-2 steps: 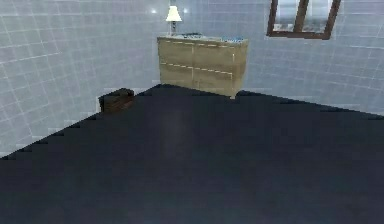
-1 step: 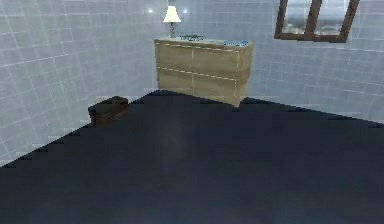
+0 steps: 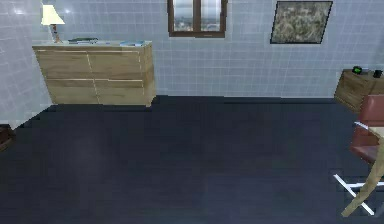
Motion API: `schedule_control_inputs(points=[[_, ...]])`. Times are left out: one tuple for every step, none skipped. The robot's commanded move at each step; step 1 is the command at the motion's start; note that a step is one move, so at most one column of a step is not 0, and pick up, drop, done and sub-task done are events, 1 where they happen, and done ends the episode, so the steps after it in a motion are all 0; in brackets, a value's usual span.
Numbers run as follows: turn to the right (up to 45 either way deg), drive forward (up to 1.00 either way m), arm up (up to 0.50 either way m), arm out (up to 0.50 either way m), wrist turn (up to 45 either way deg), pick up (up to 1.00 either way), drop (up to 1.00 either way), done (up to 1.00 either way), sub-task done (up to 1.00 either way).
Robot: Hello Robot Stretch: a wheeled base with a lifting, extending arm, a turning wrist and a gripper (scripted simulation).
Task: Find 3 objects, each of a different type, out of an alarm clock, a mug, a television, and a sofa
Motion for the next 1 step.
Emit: schedule_control_inputs(points=[[0.0,0.50,0.00,0.00,0.0,0.00,0.00,0.00,0.00]])
